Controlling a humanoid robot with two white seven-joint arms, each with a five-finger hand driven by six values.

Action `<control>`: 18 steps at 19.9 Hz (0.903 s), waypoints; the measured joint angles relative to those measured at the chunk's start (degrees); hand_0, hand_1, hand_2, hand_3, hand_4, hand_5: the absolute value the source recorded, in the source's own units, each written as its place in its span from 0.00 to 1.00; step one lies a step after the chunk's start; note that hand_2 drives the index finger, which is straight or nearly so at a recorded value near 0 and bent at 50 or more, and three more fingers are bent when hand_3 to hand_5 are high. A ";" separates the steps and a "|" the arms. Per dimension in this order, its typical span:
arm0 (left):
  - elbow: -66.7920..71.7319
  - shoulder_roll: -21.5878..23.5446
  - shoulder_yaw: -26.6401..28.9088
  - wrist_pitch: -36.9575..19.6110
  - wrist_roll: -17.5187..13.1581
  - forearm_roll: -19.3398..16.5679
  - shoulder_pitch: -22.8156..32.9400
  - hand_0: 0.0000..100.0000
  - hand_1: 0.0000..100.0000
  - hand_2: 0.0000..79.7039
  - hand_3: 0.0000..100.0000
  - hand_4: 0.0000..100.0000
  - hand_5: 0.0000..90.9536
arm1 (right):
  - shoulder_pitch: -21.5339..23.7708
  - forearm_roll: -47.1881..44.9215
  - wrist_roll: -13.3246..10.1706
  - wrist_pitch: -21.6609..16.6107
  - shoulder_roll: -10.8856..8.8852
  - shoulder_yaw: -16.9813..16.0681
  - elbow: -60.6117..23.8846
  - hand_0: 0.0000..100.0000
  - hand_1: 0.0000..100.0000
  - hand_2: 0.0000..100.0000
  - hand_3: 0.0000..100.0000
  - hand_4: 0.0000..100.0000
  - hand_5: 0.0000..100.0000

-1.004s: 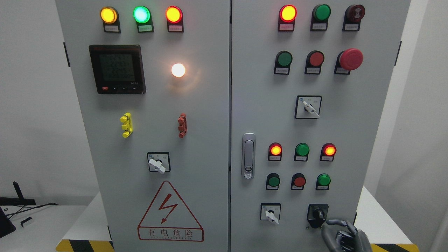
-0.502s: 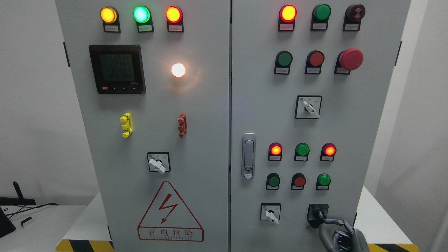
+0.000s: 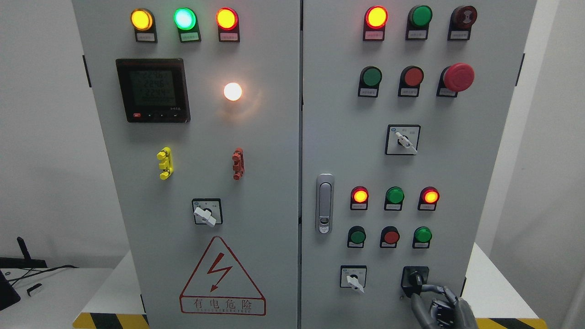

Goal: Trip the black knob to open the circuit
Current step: 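Twist the black knob with the right hand to switch it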

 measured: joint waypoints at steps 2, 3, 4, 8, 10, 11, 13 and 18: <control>0.00 0.00 0.00 0.00 0.00 0.00 0.00 0.12 0.39 0.00 0.00 0.00 0.00 | 0.08 0.10 0.00 -0.02 0.00 0.09 -0.06 0.42 0.67 0.40 1.00 1.00 0.93; 0.00 0.00 0.00 0.00 0.00 0.00 0.00 0.12 0.39 0.00 0.00 0.00 0.00 | 0.13 0.13 0.00 -0.04 0.00 0.11 -0.11 0.42 0.67 0.40 1.00 1.00 0.93; 0.00 0.00 0.00 0.00 0.00 0.00 0.00 0.12 0.39 0.00 0.00 0.00 0.00 | 0.17 0.16 -0.02 -0.04 0.00 0.12 -0.14 0.42 0.67 0.40 1.00 1.00 0.93; 0.00 0.00 0.00 0.00 0.00 0.00 0.00 0.12 0.39 0.00 0.00 0.00 0.00 | 0.36 0.25 -0.08 -0.04 0.00 0.22 -0.38 0.42 0.67 0.40 1.00 1.00 0.93; 0.00 0.00 0.00 0.00 0.00 0.00 0.00 0.12 0.39 0.00 0.00 0.00 0.00 | 0.49 0.27 -0.09 -0.04 0.00 0.27 -0.49 0.42 0.68 0.40 1.00 1.00 0.93; 0.00 0.00 0.00 0.00 0.00 0.00 0.00 0.12 0.39 0.00 0.00 0.00 0.00 | 0.57 0.28 -0.09 -0.04 0.00 0.29 -0.57 0.42 0.68 0.40 1.00 1.00 0.93; 0.00 0.00 0.00 0.00 0.00 0.00 0.00 0.12 0.39 0.00 0.00 0.00 0.00 | 0.70 0.28 -0.11 -0.04 0.00 0.33 -0.75 0.42 0.68 0.42 1.00 1.00 0.93; 0.00 0.00 0.00 0.00 0.00 0.00 0.00 0.12 0.39 0.00 0.00 0.00 0.00 | 1.04 0.26 -0.16 0.11 0.56 0.51 -1.15 0.42 0.68 0.47 1.00 1.00 0.93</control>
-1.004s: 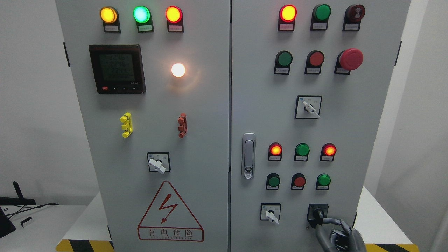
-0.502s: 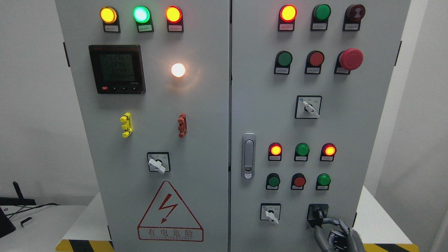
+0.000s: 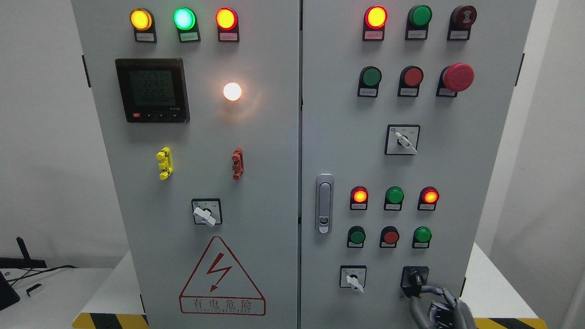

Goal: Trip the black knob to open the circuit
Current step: 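Twist the black knob with the right hand to switch it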

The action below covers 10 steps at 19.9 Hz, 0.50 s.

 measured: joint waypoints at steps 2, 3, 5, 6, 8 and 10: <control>0.00 0.00 0.00 0.00 0.00 0.00 0.00 0.12 0.39 0.00 0.00 0.00 0.00 | 0.19 -0.01 -0.02 0.05 0.28 0.29 -0.17 0.42 0.68 0.48 1.00 1.00 0.93; 0.00 0.00 0.00 0.00 0.00 0.00 0.00 0.12 0.39 0.00 0.00 0.00 0.00 | 0.28 -0.01 -0.03 0.08 0.40 0.54 -0.22 0.42 0.68 0.48 1.00 1.00 0.92; 0.00 0.00 0.00 0.00 0.00 0.00 0.00 0.12 0.39 0.00 0.00 0.00 0.00 | 0.41 -0.01 -0.06 0.11 0.61 0.99 -0.33 0.42 0.68 0.48 1.00 1.00 0.92; 0.00 0.00 0.00 0.00 0.00 0.00 0.00 0.12 0.39 0.00 0.00 0.00 0.00 | 0.44 -0.01 -0.09 0.12 0.69 1.18 -0.39 0.42 0.69 0.48 1.00 1.00 0.92; 0.00 0.00 0.00 0.00 0.00 0.00 0.00 0.12 0.39 0.00 0.00 0.00 0.00 | 0.50 -0.02 -0.18 0.13 0.86 1.54 -0.47 0.42 0.69 0.48 1.00 1.00 0.92; 0.00 0.00 0.00 0.00 0.00 0.00 0.00 0.12 0.39 0.00 0.00 0.00 0.00 | 0.53 -0.02 -0.19 0.13 0.98 1.85 -0.54 0.42 0.69 0.48 1.00 1.00 0.92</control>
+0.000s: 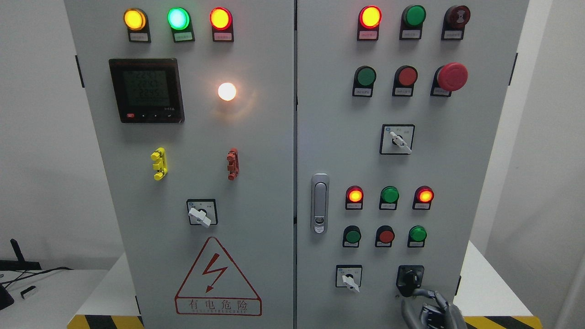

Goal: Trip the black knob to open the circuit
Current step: 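Twist the black knob with the right hand to switch it, then release the knob and lower the right hand away from it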

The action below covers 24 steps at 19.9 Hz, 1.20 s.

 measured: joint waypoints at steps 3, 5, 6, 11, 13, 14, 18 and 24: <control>0.00 0.00 0.00 0.00 0.00 0.00 0.00 0.12 0.39 0.00 0.00 0.00 0.00 | 0.02 -0.01 0.15 0.07 0.16 -0.08 -0.08 0.43 0.69 0.48 1.00 1.00 0.92; 0.00 0.00 0.00 0.00 0.00 0.00 0.00 0.12 0.39 0.00 0.00 0.00 0.00 | 0.02 -0.01 0.32 0.07 0.23 -0.20 -0.11 0.43 0.69 0.47 1.00 1.00 0.92; 0.00 0.00 0.00 0.00 0.00 0.00 0.00 0.12 0.39 0.00 0.00 0.00 0.00 | 0.01 -0.01 0.35 0.06 0.27 -0.27 -0.12 0.43 0.69 0.47 1.00 1.00 0.92; 0.00 0.00 0.00 0.00 0.00 0.00 0.00 0.12 0.39 0.00 0.00 0.00 0.00 | 0.00 -0.01 0.51 0.06 0.44 -0.60 -0.15 0.42 0.69 0.46 1.00 0.99 0.92; 0.00 0.00 0.00 0.00 0.00 0.00 0.00 0.12 0.39 0.00 0.00 0.00 0.00 | -0.02 -0.01 0.55 0.07 0.49 -0.73 -0.13 0.42 0.69 0.45 1.00 0.99 0.92; 0.00 0.00 0.00 0.00 0.00 0.00 0.00 0.12 0.39 0.00 0.00 0.00 0.00 | -0.04 -0.01 0.59 0.07 0.53 -0.82 -0.10 0.42 0.69 0.45 1.00 0.99 0.92; 0.00 0.00 0.00 0.00 0.00 0.00 0.00 0.12 0.39 0.00 0.00 0.00 0.00 | -0.07 -0.01 0.89 0.07 0.57 -1.26 0.05 0.43 0.69 0.44 1.00 0.99 0.92; 0.00 -0.01 0.00 0.00 0.00 0.00 0.00 0.12 0.39 0.00 0.00 0.00 0.00 | -0.12 -0.02 1.08 -0.33 0.64 -2.36 0.23 0.43 0.68 0.42 1.00 0.98 0.92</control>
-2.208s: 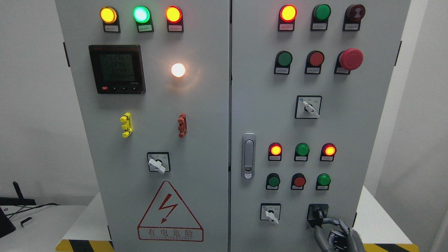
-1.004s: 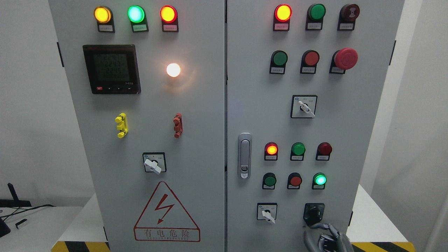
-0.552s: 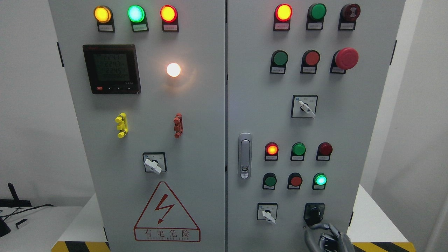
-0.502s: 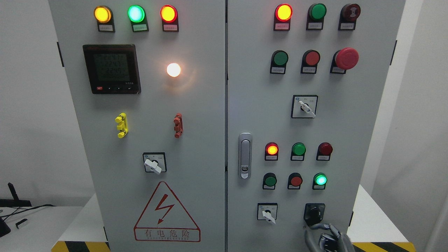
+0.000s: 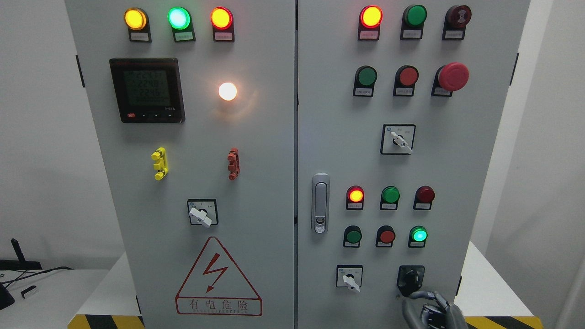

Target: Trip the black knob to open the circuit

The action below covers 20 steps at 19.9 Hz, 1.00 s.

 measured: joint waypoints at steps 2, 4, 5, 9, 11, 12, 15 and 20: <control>0.00 0.00 0.00 0.00 0.00 0.00 0.00 0.12 0.39 0.00 0.00 0.00 0.00 | 0.00 0.00 0.18 -0.01 0.02 -0.35 0.04 0.43 0.68 0.42 1.00 0.98 0.92; 0.00 0.00 0.00 0.00 0.00 0.00 0.00 0.12 0.39 0.00 0.00 0.00 0.00 | 0.03 -0.03 0.31 -0.12 0.03 -0.64 0.08 0.43 0.68 0.42 1.00 0.98 0.92; 0.00 0.00 0.00 0.00 0.00 0.00 0.00 0.12 0.39 0.00 0.00 0.00 0.00 | 0.06 -0.03 0.34 -0.15 0.03 -0.77 0.09 0.43 0.68 0.42 1.00 0.98 0.92; 0.00 0.00 0.00 0.00 0.00 0.00 0.00 0.12 0.39 0.00 0.00 0.00 0.00 | 0.21 -0.06 0.44 -0.20 0.05 -1.19 0.10 0.43 0.68 0.42 1.00 0.97 0.91; 0.00 0.00 0.00 0.00 0.00 0.00 0.00 0.12 0.39 0.00 0.00 0.00 0.00 | 0.25 -0.07 0.50 -0.22 0.07 -1.42 0.12 0.43 0.68 0.42 1.00 0.97 0.91; 0.00 0.00 0.00 0.00 0.00 0.00 0.00 0.12 0.39 0.00 0.00 0.00 0.00 | 0.27 -0.07 0.55 -0.22 0.07 -1.55 0.13 0.44 0.68 0.42 1.00 0.97 0.91; 0.00 0.00 0.00 0.00 0.00 0.00 0.00 0.12 0.39 0.00 0.00 0.00 0.00 | 0.38 -0.08 0.78 -0.23 0.08 -2.08 0.19 0.44 0.68 0.41 1.00 0.97 0.91; 0.00 0.00 0.00 0.00 0.00 0.00 0.00 0.12 0.39 0.00 0.00 0.00 0.00 | 0.50 -0.11 0.99 -0.23 0.05 -3.09 0.27 0.44 0.67 0.42 1.00 0.97 0.91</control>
